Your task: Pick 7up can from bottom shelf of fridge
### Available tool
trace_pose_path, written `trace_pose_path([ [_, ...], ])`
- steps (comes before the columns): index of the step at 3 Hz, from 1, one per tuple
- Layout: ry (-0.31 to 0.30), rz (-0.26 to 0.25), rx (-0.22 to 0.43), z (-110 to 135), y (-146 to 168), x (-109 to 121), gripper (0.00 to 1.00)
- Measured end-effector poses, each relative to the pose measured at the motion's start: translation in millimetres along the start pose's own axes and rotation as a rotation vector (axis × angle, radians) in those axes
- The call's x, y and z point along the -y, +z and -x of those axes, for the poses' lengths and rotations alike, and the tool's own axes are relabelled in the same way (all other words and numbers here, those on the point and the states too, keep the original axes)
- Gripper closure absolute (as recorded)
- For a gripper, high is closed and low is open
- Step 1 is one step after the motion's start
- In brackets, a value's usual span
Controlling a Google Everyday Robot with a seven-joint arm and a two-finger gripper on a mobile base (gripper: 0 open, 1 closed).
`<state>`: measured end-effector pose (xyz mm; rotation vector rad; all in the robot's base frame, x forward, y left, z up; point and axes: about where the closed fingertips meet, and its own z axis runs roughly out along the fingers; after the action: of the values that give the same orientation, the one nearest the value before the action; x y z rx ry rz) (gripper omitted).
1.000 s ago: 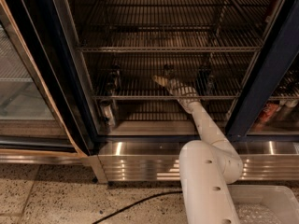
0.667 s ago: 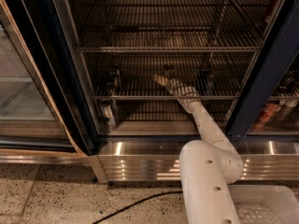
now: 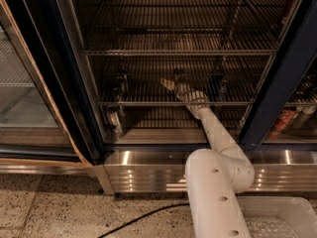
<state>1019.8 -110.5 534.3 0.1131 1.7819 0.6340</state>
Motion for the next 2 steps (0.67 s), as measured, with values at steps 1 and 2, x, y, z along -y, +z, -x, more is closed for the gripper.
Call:
trace_pose_path([
  [1, -0.032, -0.038, 0.009, -5.4, 5.7, 5.8, 0.0],
  [2, -0.04, -0.064, 0.019, -6.0, 8.3, 12.0, 0.0],
])
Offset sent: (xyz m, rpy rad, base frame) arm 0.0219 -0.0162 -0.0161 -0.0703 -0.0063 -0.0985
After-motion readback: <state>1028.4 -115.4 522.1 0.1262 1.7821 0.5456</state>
